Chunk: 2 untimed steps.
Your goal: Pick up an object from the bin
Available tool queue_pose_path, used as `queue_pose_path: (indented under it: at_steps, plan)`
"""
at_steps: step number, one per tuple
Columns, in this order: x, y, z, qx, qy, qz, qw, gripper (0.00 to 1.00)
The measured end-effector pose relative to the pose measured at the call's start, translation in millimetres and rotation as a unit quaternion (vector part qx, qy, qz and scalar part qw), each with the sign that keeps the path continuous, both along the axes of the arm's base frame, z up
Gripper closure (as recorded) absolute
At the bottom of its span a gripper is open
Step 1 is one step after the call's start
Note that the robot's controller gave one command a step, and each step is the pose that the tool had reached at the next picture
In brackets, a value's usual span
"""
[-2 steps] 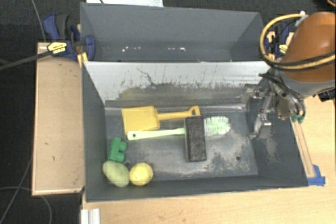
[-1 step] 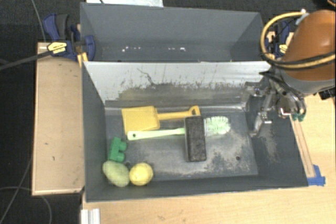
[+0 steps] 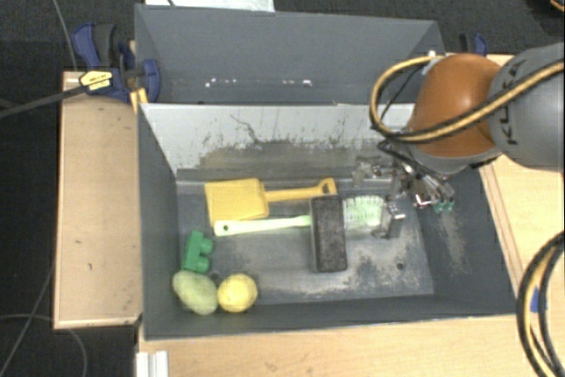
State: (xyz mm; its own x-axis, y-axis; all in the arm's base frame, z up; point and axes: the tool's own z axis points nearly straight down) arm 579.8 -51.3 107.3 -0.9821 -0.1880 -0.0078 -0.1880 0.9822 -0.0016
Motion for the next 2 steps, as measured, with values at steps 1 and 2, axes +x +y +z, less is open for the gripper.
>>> queue_pose_path:
  at_steps: [1, 2]
  plan:
    - [15.5, 8.1, 56.9, -0.001, -0.0061, -0.001, 1.0, 0.0]
    - [-2.7, 4.2, -6.7, 0.001, 0.0016, -0.007, 1.0, 0.0]
